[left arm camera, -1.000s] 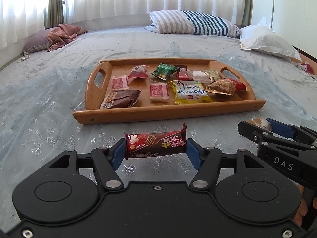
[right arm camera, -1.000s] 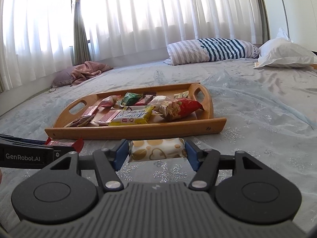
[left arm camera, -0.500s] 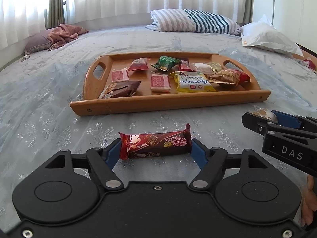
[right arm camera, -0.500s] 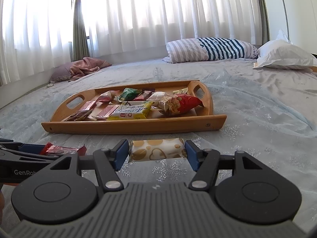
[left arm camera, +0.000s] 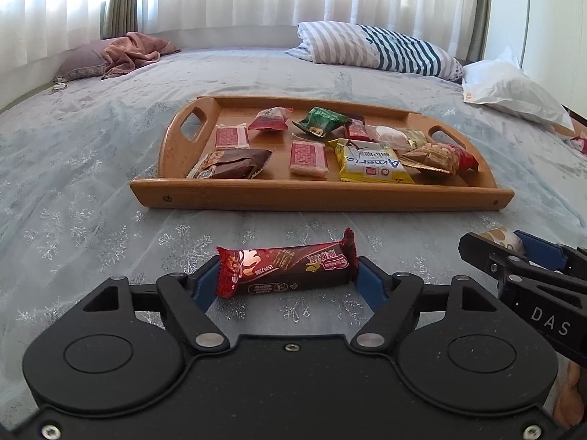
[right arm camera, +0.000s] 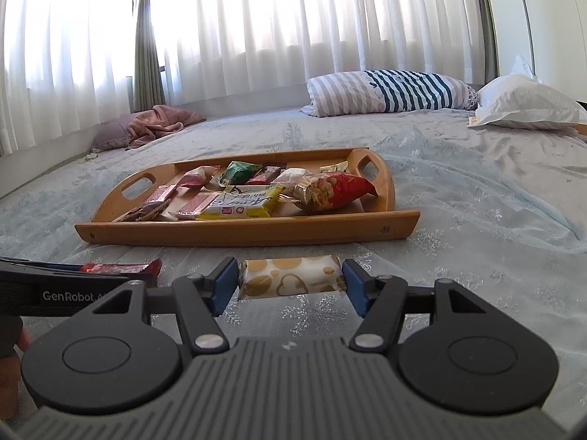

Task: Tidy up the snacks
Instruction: 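Carry the chocolate bar with the left tool while the right tool carries the pastry to the tray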

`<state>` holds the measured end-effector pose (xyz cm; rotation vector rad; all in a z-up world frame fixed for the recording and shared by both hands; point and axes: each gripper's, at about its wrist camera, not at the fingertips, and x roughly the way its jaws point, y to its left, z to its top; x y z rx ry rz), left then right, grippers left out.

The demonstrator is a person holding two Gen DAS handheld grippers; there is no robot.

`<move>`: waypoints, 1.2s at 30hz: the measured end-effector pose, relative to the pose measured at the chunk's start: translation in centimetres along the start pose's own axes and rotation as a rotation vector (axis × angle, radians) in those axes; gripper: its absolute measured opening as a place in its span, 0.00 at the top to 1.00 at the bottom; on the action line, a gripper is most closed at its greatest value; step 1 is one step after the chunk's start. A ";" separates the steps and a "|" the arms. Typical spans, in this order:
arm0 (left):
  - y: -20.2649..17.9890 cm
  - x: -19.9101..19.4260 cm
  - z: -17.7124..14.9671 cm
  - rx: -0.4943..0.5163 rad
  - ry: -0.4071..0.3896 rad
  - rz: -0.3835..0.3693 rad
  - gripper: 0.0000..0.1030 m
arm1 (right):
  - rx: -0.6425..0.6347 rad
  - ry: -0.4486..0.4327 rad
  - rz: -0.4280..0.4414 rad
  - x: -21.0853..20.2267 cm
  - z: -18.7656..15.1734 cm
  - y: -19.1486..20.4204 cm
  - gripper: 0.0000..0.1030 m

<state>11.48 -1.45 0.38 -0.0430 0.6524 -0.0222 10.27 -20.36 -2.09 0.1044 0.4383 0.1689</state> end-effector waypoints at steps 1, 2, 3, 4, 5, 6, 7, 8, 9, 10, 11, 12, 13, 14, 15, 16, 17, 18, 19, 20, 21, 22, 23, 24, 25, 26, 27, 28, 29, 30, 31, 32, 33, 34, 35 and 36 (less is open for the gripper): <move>0.0 0.0 0.0 0.000 -0.003 -0.002 0.37 | -0.001 0.000 0.000 0.0 0.0 0.0 0.37; 0.0 -0.1 0.0 -0.002 -0.009 -0.007 0.37 | -0.002 0.000 -0.001 0.0 0.0 0.0 0.37; 0.0 -0.1 0.0 -0.004 -0.011 -0.010 0.38 | -0.003 -0.001 -0.002 0.0 0.0 0.0 0.37; 0.1 -0.2 0.0 -0.006 -0.012 -0.013 0.38 | -0.003 0.000 -0.001 0.0 0.0 0.0 0.38; 0.1 -0.3 0.0 -0.009 -0.013 -0.014 0.38 | -0.003 0.000 -0.001 0.0 0.0 0.0 0.38; 0.1 -0.4 -0.1 -0.010 -0.017 -0.014 0.38 | -0.003 -0.001 -0.001 0.0 0.0 0.0 0.38; 0.1 -0.5 -0.1 -0.012 -0.022 -0.012 0.38 | -0.002 -0.001 -0.002 0.0 0.0 0.0 0.38; 0.1 -0.6 -0.1 -0.013 -0.027 -0.010 0.38 | -0.002 -0.001 -0.001 0.0 0.0 0.0 0.38; 0.1 -0.7 -0.1 -0.015 -0.033 -0.009 0.38 | -0.002 -0.001 -0.003 0.0 0.0 0.1 0.38; 0.2 -0.8 0.0 -0.015 -0.035 -0.009 0.38 | -0.002 -0.001 -0.004 0.0 0.0 0.1 0.38; 0.2 -0.9 0.0 -0.017 -0.038 -0.009 0.38 | -0.002 0.000 -0.005 0.0 0.1 0.1 0.38; 0.3 -1.0 0.1 -0.019 -0.042 -0.007 0.38 | -0.002 0.000 -0.006 0.0 0.2 0.1 0.38; 0.3 -1.1 0.2 -0.020 -0.046 -0.005 0.38 | -0.001 0.001 -0.008 0.0 0.2 0.1 0.38; 0.4 -1.2 0.3 -0.020 -0.051 -0.002 0.38 | 0.001 0.000 -0.010 0.0 0.4 0.1 0.38; 0.4 -1.4 0.5 -0.018 -0.055 0.001 0.38 | 0.004 0.000 -0.011 -0.1 0.5 0.1 0.38; 0.5 -1.5 0.6 -0.016 -0.058 0.003 0.38 | 0.009 -0.001 -0.009 -0.1 0.6 0.0 0.38; 0.5 -1.6 0.7 -0.013 -0.061 0.006 0.38 | 0.016 -0.002 -0.007 -0.1 0.8 -0.1 0.38; 0.6 -1.7 0.9 -0.010 -0.065 0.008 0.38 | 0.021 -0.002 -0.005 -0.1 0.9 -0.1 0.39; 0.7 -1.8 1.0 -0.005 -0.071 0.010 0.38 | 0.025 -0.002 -0.006 -0.2 1.1 -0.1 0.39; 0.7 -1.9 1.2 -0.001 -0.075 0.013 0.38 | 0.025 -0.003 -0.008 -0.1 1.3 0.0 0.39; 0.8 -2.0 1.5 0.002 -0.078 0.014 0.38 | 0.024 -0.005 -0.011 -0.1 1.4 0.0 0.39; 0.9 -2.0 1.8 0.004 -0.080 0.015 0.38 | 0.021 -0.009 -0.013 -0.1 1.6 0.1 0.39; 1.0 -2.0 2.1 0.006 -0.083 0.017 0.38 | 0.017 -0.012 -0.014 0.0 1.8 0.2 0.39; 1.1 -2.1 2.4 0.009 -0.088 0.019 0.38 | 0.016 -0.016 -0.014 0.1 2.0 0.2 0.39; 1.1 -2.2 2.7 0.013 -0.093 0.021 0.38 | 0.014 -0.019 -0.014 0.1 2.2 0.4 0.39; 1.2 -2.2 3.0 0.017 -0.099 0.024 0.38 | 0.011 -0.022 -0.013 0.2 2.5 0.5 0.39; 1.3 -2.3 3.4 0.018 -0.104 0.025 0.38 | 0.010 -0.026 -0.013 0.3 2.7 0.6 0.39; 1.5 -2.3 3.7 0.015 -0.107 0.023 0.38 | 0.009 -0.029 -0.013 0.4 3.0 0.7 0.39; 1.7 -2.2 4.1 0.013 -0.110 0.021 0.38 | 0.006 -0.032 -0.012 0.5 3.3 0.8 0.39; 1.8 -2.2 4.4 0.013 -0.113 0.020 0.38 | 0.003 -0.035 -0.012 0.6 3.7 0.9 0.39; 1.9 -2.1 4.7 0.012 -0.115 0.020 0.38 | 0.000 -0.038 -0.013 0.7 4.0 0.9 0.39; 2.0 -2.1 5.1 0.010 -0.117 0.019 0.39 | -0.005 -0.043 -0.013 0.9 4.4 1.0 0.39; 2.2 -2.0 5.5 0.007 -0.117 0.015 0.39 | -0.008 -0.047 -0.015 1.1 4.8 1.1 0.39; 2.3 -1.9 5.8 0.003 -0.118 0.010 0.39 | -0.007 -0.050 -0.018 1.3 5.2 1.1 0.39; 2.5 -1.8 6.1 0.001 -0.118 0.007 0.39 | -0.005 -0.053 -0.020 1.4 5.6 1.0 0.39; 2.6 -1.6 6.6 0.002 -0.121 0.006 0.39 | 0.000 -0.057 -0.021 1.7 6.1 0.9 0.39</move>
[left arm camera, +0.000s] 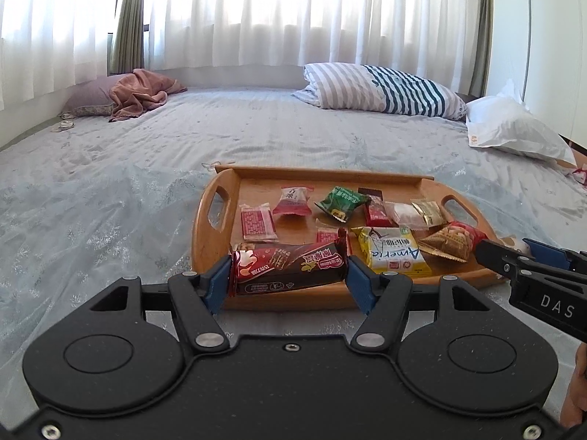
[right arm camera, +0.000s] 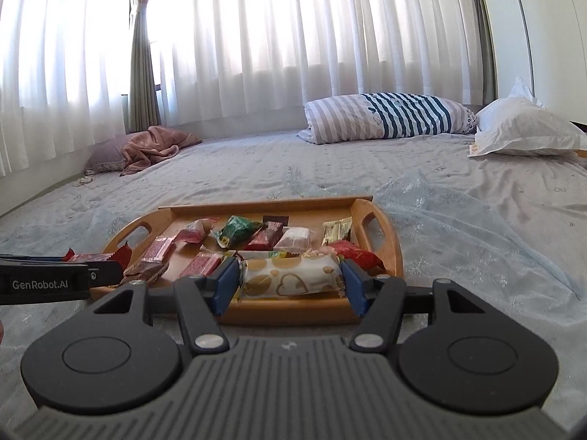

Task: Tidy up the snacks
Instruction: 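Carry the chocolate bar with the left tool while the right tool carries the pastry to the tray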

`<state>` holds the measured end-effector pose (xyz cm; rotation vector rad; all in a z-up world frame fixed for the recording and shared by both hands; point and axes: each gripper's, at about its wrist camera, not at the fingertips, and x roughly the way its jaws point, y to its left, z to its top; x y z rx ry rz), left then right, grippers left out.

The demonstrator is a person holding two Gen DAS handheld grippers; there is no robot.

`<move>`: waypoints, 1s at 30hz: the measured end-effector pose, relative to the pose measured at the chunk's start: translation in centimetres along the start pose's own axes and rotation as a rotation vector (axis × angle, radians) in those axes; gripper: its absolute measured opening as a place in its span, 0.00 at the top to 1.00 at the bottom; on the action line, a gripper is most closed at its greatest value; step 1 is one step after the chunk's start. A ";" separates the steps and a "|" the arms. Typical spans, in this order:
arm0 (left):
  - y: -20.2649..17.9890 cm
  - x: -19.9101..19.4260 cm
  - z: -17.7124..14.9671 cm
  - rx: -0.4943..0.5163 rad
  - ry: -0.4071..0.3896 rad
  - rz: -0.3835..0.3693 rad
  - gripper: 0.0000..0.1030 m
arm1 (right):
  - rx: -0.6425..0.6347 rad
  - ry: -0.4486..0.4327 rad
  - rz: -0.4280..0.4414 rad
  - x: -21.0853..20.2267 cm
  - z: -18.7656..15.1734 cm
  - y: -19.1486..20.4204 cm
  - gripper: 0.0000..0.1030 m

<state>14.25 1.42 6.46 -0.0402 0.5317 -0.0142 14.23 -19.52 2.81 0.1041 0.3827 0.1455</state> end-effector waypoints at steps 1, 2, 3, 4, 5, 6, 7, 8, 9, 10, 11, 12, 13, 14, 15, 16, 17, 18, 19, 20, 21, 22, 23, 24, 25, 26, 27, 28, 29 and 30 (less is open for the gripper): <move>0.1 0.2 0.3 0.003 -0.005 0.001 0.39 | 0.004 -0.004 0.000 0.2 0.4 -0.1 0.39; 0.2 0.3 0.7 0.005 -0.012 0.003 0.39 | 0.006 -0.008 -0.001 0.4 0.8 -0.2 0.39; 0.4 0.5 1.0 0.006 -0.017 0.005 0.39 | 0.003 -0.012 -0.005 0.6 1.1 -0.2 0.39; 0.5 0.7 1.4 0.001 -0.019 0.003 0.39 | -0.002 -0.017 -0.009 0.9 1.4 -0.2 0.39; 0.7 0.9 1.7 -0.006 -0.019 0.000 0.39 | -0.007 -0.020 -0.014 1.1 1.7 -0.2 0.39; 0.9 1.1 2.1 -0.012 -0.020 -0.003 0.39 | -0.011 -0.023 -0.016 1.4 2.0 -0.2 0.39; 1.0 1.3 2.5 -0.015 -0.022 -0.004 0.39 | -0.013 -0.024 -0.018 1.7 2.2 -0.2 0.39; 1.2 1.5 2.9 -0.018 -0.025 -0.006 0.39 | -0.013 -0.024 -0.018 1.9 2.5 -0.2 0.39; 1.3 1.7 3.2 -0.019 -0.028 -0.007 0.39 | -0.012 -0.024 -0.018 2.2 2.7 -0.3 0.39; 1.5 1.9 3.6 -0.021 -0.030 -0.009 0.39 | -0.013 -0.025 -0.020 2.4 2.8 -0.2 0.39; 1.6 2.1 3.9 -0.022 -0.031 -0.011 0.39 | -0.017 -0.026 -0.022 2.6 3.0 -0.2 0.39; 1.7 2.3 4.2 -0.025 -0.029 -0.014 0.39 | -0.021 -0.026 -0.025 2.9 3.2 -0.1 0.39; 1.9 2.6 4.6 -0.032 -0.025 -0.021 0.39 | -0.022 -0.026 -0.026 3.1 3.4 -0.1 0.39; 2.2 2.9 5.0 -0.043 -0.019 -0.027 0.39 | -0.022 -0.025 -0.026 3.4 3.5 -0.1 0.39; 2.4 3.2 5.2 -0.053 -0.016 -0.031 0.39 | -0.020 -0.023 -0.027 3.6 3.7 -0.1 0.39; 2.6 3.4 5.5 -0.059 -0.013 -0.036 0.39 | -0.017 -0.022 -0.029 3.9 3.9 -0.2 0.39; 2.9 3.7 5.9 -0.061 -0.014 -0.037 0.39 | -0.013 -0.021 -0.031 4.2 4.1 -0.3 0.39; 3.0 3.9 6.2 -0.061 -0.015 -0.038 0.39 | -0.010 -0.018 -0.034 4.6 4.3 -0.4 0.39; 3.2 4.2 6.6 -0.061 -0.015 -0.039 0.39 | -0.007 -0.017 -0.037 4.9 4.5 -0.5 0.39; 3.3 4.5 6.9 -0.063 -0.013 -0.040 0.39 | -0.005 -0.014 -0.040 5.2 4.7 -0.6 0.39; 3.5 4.8 7.2 -0.067 -0.009 -0.043 0.39 | -0.003 -0.011 -0.041 5.5 4.8 -0.7 0.39; 3.6 5.1 7.5 -0.072 -0.004 -0.048 0.39 | 0.000 -0.007 -0.044 5.9 5.0 -0.8 0.39; 3.8 5.6 7.8 -0.077 0.002 -0.055 0.39 | 0.001 -0.003 -0.047 6.2 5.1 -0.9 0.39; 4.0 6.0 8.2 -0.083 0.008 -0.060 0.39 | 0.003 0.000 -0.049 6.5 5.3 -1.0 0.39; 4.1 6.3 8.4 -0.090 0.013 -0.063 0.39 | 0.005 0.003 -0.054 6.8 5.5 -1.2 0.39; 4.3 6.8 8.7 -0.098 0.019 -0.067 0.39 | 0.008 0.006 -0.056 7.2 5.7 -1.3 0.39; 4.5 7.2 8.9 -0.103 0.026 -0.072 0.39 | 0.014 0.009 -0.057 7.5 5.9 -1.4 0.39; 4.6 7.7 9.2 -0.108 0.034 -0.076 0.39 | 0.021 0.013 -0.059 7.8 6.1 -1.5 0.39; 4.7 8.1 9.5 -0.112 0.043 -0.077 0.39 | 0.026 0.017 -0.060 8.1 6.3 -1.6 0.39; 4.7 8.6 9.7 -0.112 0.049 -0.077 0.39 | 0.032 0.021 -0.061 8.5 6.5 -1.7 0.39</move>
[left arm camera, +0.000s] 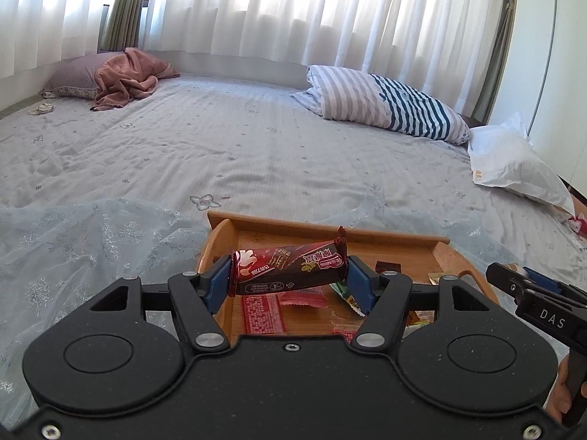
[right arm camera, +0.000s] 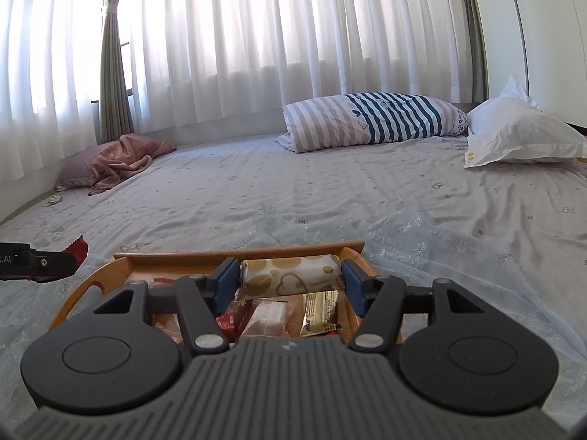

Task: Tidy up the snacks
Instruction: 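Carry the chocolate bar with the left tool while the right tool carries the pastry to the tray, then lower the chocolate bar with the left tool while the right tool lowers the pastry into the tray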

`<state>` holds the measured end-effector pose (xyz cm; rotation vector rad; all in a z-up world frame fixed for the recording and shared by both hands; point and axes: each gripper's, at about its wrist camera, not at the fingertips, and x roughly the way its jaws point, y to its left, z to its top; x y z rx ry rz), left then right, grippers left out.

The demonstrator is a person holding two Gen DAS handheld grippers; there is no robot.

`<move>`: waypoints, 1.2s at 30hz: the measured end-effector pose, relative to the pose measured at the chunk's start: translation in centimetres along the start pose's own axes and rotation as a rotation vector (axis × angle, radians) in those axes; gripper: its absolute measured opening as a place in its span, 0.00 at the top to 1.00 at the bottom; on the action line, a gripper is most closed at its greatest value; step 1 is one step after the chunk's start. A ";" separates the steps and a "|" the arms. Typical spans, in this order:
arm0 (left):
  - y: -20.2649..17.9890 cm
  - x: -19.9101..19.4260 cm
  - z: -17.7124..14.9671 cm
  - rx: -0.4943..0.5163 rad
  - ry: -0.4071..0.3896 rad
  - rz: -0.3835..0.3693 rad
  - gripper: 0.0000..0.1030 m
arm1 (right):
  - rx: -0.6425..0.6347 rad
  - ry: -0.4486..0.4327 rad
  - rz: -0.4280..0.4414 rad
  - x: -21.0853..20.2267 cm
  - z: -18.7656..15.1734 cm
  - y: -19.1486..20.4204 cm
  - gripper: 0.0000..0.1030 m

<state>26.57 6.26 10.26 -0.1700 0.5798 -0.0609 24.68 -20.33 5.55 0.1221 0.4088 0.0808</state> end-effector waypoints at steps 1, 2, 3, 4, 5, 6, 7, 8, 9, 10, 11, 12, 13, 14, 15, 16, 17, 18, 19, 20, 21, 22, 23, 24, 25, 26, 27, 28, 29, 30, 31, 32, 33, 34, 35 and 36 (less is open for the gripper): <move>0.0 0.4 0.3 0.002 0.005 0.001 0.39 | 0.006 0.004 -0.001 0.4 0.2 -0.1 0.39; 0.0 0.9 0.5 0.007 0.009 0.004 0.39 | 0.012 0.010 0.001 0.8 0.5 -0.2 0.39; 0.0 1.3 0.7 0.013 0.014 0.006 0.39 | 0.017 0.015 0.003 1.2 0.6 -0.3 0.39; 0.0 1.7 0.9 0.019 0.019 0.007 0.39 | 0.023 0.019 0.006 1.5 0.8 -0.4 0.39; 0.0 2.1 1.1 0.022 0.024 0.007 0.39 | 0.027 0.024 0.007 1.9 1.0 -0.5 0.39; -0.1 2.6 1.4 0.024 0.032 0.008 0.39 | 0.028 0.031 0.004 2.3 1.2 -0.5 0.39; -0.1 3.1 1.6 0.024 0.040 0.010 0.39 | 0.029 0.038 0.001 2.8 1.3 -0.6 0.39; 0.0 3.7 1.7 0.021 0.049 0.014 0.39 | 0.031 0.046 0.001 3.3 1.5 -0.7 0.39; -0.1 4.3 2.0 0.018 0.060 0.018 0.39 | 0.033 0.055 0.003 3.7 1.7 -0.7 0.39; -0.1 5.0 2.1 0.018 0.069 0.023 0.39 | 0.040 0.065 0.006 4.3 1.8 -0.8 0.39; -0.1 5.6 2.2 0.019 0.078 0.032 0.39 | 0.048 0.073 0.006 4.7 2.0 -0.9 0.39; -0.1 6.3 2.3 0.022 0.087 0.041 0.39 | 0.055 0.083 0.006 5.3 2.1 -1.0 0.39; -0.1 6.9 2.4 0.022 0.095 0.048 0.39 | 0.062 0.094 0.007 5.9 2.3 -1.1 0.39; -0.1 7.5 2.5 0.020 0.102 0.055 0.39 | 0.070 0.102 0.004 6.5 2.4 -1.3 0.39; 0.0 8.2 2.6 0.017 0.108 0.061 0.39 | 0.076 0.111 0.001 7.0 2.5 -1.4 0.39; 0.0 8.8 2.6 0.016 0.116 0.065 0.39 | 0.081 0.119 -0.002 7.5 2.5 -1.4 0.39; 0.0 9.3 2.6 0.015 0.125 0.070 0.39 | 0.085 0.127 -0.004 8.0 2.6 -1.5 0.39; 0.0 9.9 2.6 0.015 0.133 0.072 0.39 | 0.084 0.135 -0.006 8.6 2.7 -1.6 0.39; 0.0 10.5 2.6 0.016 0.141 0.077 0.39 | 0.082 0.142 -0.008 9.0 2.7 -1.6 0.39; 0.1 11.1 2.5 0.016 0.150 0.083 0.39 | 0.078 0.153 -0.009 9.6 2.7 -1.6 0.39; 0.1 11.6 2.5 0.017 0.159 0.088 0.39 | 0.077 0.165 -0.009 10.1 2.8 -1.6 0.39; 0.1 12.1 2.4 0.015 0.168 0.092 0.39 | 0.077 0.173 -0.009 10.6 2.7 -1.6 0.39; 0.2 12.6 2.4 0.011 0.177 0.092 0.39 | 0.080 0.187 -0.009 11.2 2.7 -1.5 0.39; 0.3 13.1 2.3 0.006 0.186 0.092 0.39 | 0.082 0.198 -0.009 11.7 2.6 -1.6 0.39; 0.4 13.4 2.3 0.003 0.193 0.091 0.39 | 0.084 0.208 -0.010 12.2 2.5 -1.6 0.39; 0.5 13.7 2.2 0.000 0.196 0.095 0.39 | 0.085 0.217 -0.011 12.6 2.4 -1.6 0.39; 0.5 14.0 2.2 0.001 0.198 0.098 0.39 | 0.084 0.226 -0.013 13.0 2.2 -1.7 0.39; 0.6 14.2 2.2 0.005 0.198 0.101 0.39 | 0.081 0.233 -0.015 13.3 2.1 -1.6 0.39; 0.5 14.4 2.2 0.008 0.199 0.107 0.39 | 0.075 0.242 -0.016 13.6 2.0 -1.7 0.39; 0.5 14.5 2.3 0.013 0.201 0.112 0.39 | 0.065 0.248 -0.017 14.0 1.9 -1.6 0.39; 0.5 14.7 2.3 0.017 0.202 0.115 0.39 | 0.053 0.254 -0.018 14.2 1.8 -1.4 0.39; 0.5 14.9 2.3 0.021 0.203 0.118 0.39 | 0.044 0.260 -0.019 14.5 1.7 -1.2 0.39; 0.5 15.1 2.3 0.023 0.204 0.120 0.39 | 0.039 0.267 -0.018 14.8 1.6 -1.1 0.39; 0.5 15.2 2.4 0.026 0.205 0.122 0.39 | 0.035 0.275 -0.018 15.1 1.5 -1.0 0.39; 0.5 15.4 2.4 0.027 0.207 0.123 0.39 | 0.030 0.283 -0.020 15.4 1.4 -0.9 0.39; 0.5 15.5 2.3 0.028 0.211 0.124 0.39 | 0.027 0.288 -0.020 15.6 1.4 -0.9 0.39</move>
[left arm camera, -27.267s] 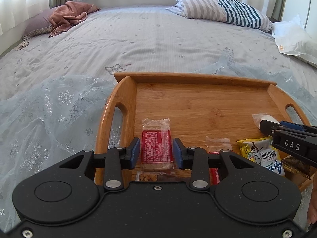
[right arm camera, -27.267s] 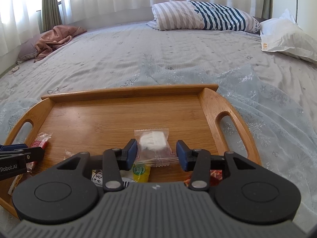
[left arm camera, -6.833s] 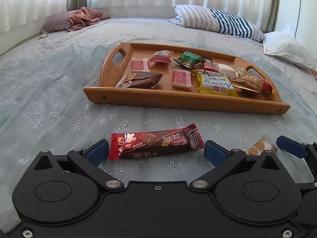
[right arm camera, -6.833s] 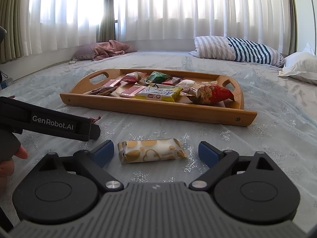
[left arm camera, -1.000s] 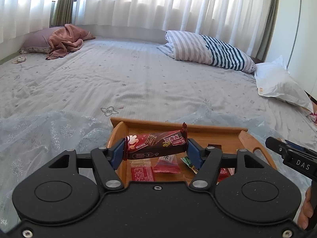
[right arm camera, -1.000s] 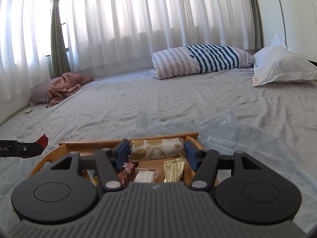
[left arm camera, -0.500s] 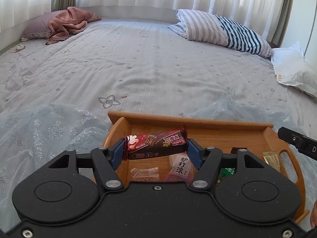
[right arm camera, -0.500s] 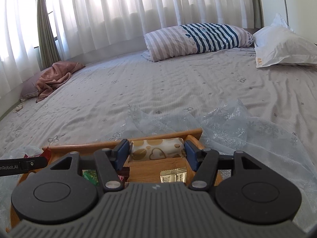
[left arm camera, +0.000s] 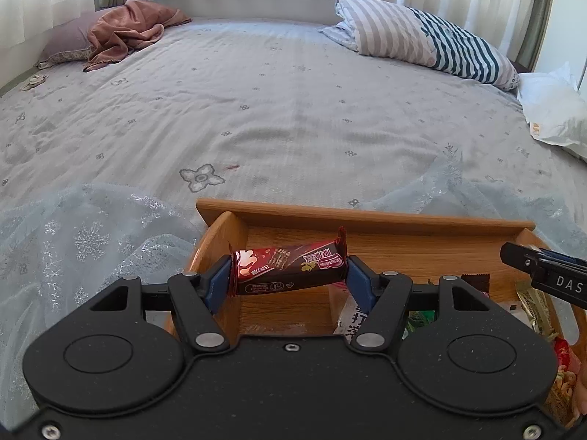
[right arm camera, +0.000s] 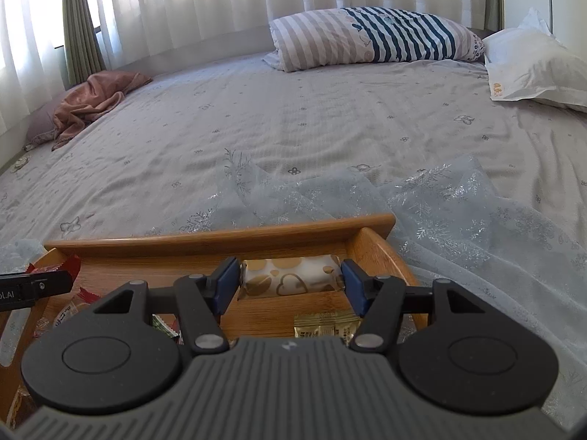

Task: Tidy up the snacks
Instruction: 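Lower the chocolate bar with the left tool while the right tool lowers the pastry into the tray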

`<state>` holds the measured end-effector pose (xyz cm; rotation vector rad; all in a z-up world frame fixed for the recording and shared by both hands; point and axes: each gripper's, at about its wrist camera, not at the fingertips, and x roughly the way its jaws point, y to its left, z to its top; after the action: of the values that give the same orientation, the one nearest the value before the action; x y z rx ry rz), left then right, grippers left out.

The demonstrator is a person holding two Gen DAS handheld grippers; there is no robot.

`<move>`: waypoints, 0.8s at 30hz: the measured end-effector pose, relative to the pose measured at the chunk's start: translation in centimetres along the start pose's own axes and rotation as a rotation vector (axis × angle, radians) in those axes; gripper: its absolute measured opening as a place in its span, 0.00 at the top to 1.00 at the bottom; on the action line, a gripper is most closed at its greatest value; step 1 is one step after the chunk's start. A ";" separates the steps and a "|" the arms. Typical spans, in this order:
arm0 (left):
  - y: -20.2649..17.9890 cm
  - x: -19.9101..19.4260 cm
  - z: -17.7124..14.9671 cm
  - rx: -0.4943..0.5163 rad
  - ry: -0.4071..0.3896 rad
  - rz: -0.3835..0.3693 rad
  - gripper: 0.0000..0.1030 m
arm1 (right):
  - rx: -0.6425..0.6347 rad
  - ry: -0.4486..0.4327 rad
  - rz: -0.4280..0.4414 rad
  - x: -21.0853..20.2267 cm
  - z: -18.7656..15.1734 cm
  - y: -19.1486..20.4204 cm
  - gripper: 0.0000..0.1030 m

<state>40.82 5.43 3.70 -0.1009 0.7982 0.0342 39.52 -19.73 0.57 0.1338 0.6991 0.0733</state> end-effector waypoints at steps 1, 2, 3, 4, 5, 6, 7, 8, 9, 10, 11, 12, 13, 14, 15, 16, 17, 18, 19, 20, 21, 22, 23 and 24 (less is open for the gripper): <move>0.0 0.2 0.0 0.000 0.003 0.001 0.39 | 0.000 0.004 0.001 0.2 0.0 0.1 0.39; 0.0 0.3 0.0 0.001 0.007 0.001 0.39 | 0.000 0.010 0.002 0.4 0.0 0.1 0.39; 0.0 0.4 -0.1 0.003 0.009 0.001 0.39 | -0.001 0.017 0.002 0.5 0.1 0.1 0.39; -0.1 0.5 -0.1 0.004 0.012 0.002 0.39 | -0.004 0.024 0.003 0.7 0.0 0.2 0.39; -0.1 0.6 -0.2 0.007 0.013 0.001 0.39 | -0.011 0.029 0.001 0.8 0.0 0.3 0.39; -0.1 0.7 -0.2 0.008 0.013 0.001 0.39 | -0.017 0.033 0.000 0.9 0.0 0.4 0.39; -0.2 0.7 -0.2 0.009 0.013 0.002 0.39 | -0.021 0.036 0.000 1.0 0.0 0.5 0.39; -0.2 0.8 -0.2 0.008 0.015 0.001 0.39 | -0.024 0.038 0.001 1.1 0.1 0.6 0.39; -0.2 0.9 -0.2 0.007 0.016 -0.001 0.39 | -0.026 0.041 0.000 1.2 0.1 0.7 0.39; -0.2 0.9 -0.3 0.005 0.017 -0.003 0.39 | -0.028 0.042 0.000 1.2 0.0 0.7 0.39; -0.2 1.0 -0.3 0.004 0.018 -0.005 0.38 | -0.029 0.045 0.000 1.3 0.0 0.7 0.39; -0.2 1.0 -0.3 0.003 0.018 -0.005 0.38 | -0.029 0.048 0.000 1.3 0.0 0.8 0.39; -0.2 1.0 -0.4 0.003 0.019 -0.006 0.38 | -0.029 0.051 -0.001 1.4 -0.1 0.8 0.39; -0.3 1.1 -0.4 0.003 0.020 -0.008 0.38 | -0.029 0.054 -0.001 1.4 -0.1 0.8 0.39; -0.3 1.2 -0.3 0.004 0.022 -0.009 0.38 | -0.029 0.055 0.000 1.4 -0.1 0.8 0.39; -0.3 1.2 -0.4 0.003 0.024 -0.011 0.38 | -0.029 0.056 0.001 1.4 0.0 0.8 0.39; -0.3 1.3 -0.4 0.002 0.025 -0.013 0.38 | -0.029 0.058 0.001 1.5 0.0 0.8 0.39; -0.3 1.4 -0.4 0.002 0.027 -0.014 0.38 | -0.029 0.060 0.001 1.5 0.0 0.8 0.39; -0.3 1.5 -0.4 0.002 0.028 -0.015 0.38 | -0.028 0.063 0.001 1.5 0.0 0.8 0.39; -0.3 1.5 -0.4 0.001 0.029 -0.016 0.38 | -0.026 0.069 0.002 1.6 0.0 0.8 0.39; -0.4 1.5 -0.5 -0.001 0.030 -0.017 0.38 | -0.024 0.072 0.002 1.7 0.1 0.7 0.39; -0.4 1.6 -0.5 -0.002 0.032 -0.018 0.38 | -0.025 0.071 0.000 1.7 0.1 0.7 0.39; -0.4 1.6 -0.5 -0.002 0.032 -0.017 0.38 | -0.026 0.071 0.000 1.8 0.1 0.7 0.39; -0.5 1.6 -0.5 0.000 0.031 -0.015 0.38 | -0.026 0.071 0.000 1.8 0.1 0.7 0.39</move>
<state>41.62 4.88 2.23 -0.1075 0.8283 0.0182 40.89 -18.88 -0.41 0.1062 0.7689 0.0878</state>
